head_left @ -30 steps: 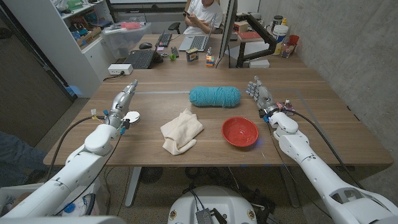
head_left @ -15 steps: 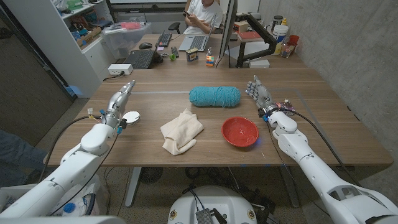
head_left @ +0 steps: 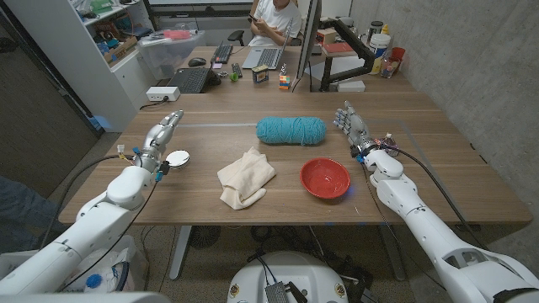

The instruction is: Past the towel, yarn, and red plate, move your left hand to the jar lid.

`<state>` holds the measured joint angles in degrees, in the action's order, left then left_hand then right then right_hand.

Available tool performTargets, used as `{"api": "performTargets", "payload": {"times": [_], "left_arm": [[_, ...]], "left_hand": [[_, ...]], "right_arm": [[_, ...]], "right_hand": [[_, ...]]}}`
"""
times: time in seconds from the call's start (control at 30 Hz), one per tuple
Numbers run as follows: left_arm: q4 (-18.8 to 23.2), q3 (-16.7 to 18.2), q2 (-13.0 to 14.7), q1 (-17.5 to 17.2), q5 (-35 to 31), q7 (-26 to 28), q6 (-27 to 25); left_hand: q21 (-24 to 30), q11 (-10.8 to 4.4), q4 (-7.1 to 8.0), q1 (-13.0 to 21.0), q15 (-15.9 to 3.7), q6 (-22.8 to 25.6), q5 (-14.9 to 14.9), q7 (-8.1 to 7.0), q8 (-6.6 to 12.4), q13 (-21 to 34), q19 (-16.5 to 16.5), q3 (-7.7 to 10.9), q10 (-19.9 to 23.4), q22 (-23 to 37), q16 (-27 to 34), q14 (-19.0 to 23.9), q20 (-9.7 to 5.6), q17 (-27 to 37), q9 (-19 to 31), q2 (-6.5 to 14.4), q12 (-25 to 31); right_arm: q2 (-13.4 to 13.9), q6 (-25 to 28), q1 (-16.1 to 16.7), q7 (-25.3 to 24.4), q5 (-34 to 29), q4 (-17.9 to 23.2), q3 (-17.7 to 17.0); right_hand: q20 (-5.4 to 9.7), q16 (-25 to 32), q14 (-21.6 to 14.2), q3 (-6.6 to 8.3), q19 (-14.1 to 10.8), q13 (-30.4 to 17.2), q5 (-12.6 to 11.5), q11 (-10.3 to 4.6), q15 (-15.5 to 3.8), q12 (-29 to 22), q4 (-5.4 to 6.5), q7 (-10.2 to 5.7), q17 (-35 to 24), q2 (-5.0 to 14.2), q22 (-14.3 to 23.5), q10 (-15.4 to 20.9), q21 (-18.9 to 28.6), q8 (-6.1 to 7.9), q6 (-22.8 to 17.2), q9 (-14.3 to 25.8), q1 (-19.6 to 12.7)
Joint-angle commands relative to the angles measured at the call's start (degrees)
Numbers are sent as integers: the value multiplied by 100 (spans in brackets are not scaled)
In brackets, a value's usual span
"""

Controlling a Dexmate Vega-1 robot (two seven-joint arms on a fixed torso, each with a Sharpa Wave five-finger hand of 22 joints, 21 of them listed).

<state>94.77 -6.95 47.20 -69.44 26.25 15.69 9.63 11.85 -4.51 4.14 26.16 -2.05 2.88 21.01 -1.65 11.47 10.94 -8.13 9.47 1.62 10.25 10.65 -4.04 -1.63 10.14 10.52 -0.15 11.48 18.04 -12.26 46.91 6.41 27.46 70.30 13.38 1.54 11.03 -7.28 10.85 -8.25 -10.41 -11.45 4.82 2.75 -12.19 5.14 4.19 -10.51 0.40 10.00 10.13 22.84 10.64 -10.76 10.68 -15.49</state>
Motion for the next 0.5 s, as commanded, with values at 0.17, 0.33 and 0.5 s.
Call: {"api": "performTargets", "payload": {"times": [0.17, 0.33, 0.5], "left_arm": [[310, 131, 264, -204, -342, 301, -449], [384, 177, 311, -255, -435, 370, -544], [515, 180, 436, -289, -689, 532, -791]], "left_hand": [[-2, -26, -62, 96, -77, 26, 40, -18, 19, -7, -5, 22, 24, 26, 3, 14, 29, 12, 23, 6, 33], [-3, -26, -76, 120, -79, 25, 41, -17, 18, -7, -7, 25, 22, 27, 4, 19, 34, 12, 24, 7, 32], [1, -36, -90, 147, -94, 28, 43, -20, 18, -7, 5, 27, 21, 27, 7, 30, 37, 12, 24, 10, 31]], "right_arm": [[38, -50, -3, 27, 15, 59, -37], [39, -57, -27, 27, 11, 63, -33], [30, -68, -58, 41, 14, 31, -28]], "right_hand": [[15, 21, -69, -16, -62, -14, -29, -9, -14, -14, -19, -11, -19, 67, 11, 90, -49, 57, -23, -2, -15], [35, 18, -68, -20, -75, -14, -30, -22, -28, -12, -23, -3, -19, 69, 12, 89, -59, 56, -25, -2, -15], [35, 15, -65, -22, -81, -14, -30, -26, -32, -12, -26, -4, -18, 71, 12, 93, -67, 55, -25, -2, -15]]}}
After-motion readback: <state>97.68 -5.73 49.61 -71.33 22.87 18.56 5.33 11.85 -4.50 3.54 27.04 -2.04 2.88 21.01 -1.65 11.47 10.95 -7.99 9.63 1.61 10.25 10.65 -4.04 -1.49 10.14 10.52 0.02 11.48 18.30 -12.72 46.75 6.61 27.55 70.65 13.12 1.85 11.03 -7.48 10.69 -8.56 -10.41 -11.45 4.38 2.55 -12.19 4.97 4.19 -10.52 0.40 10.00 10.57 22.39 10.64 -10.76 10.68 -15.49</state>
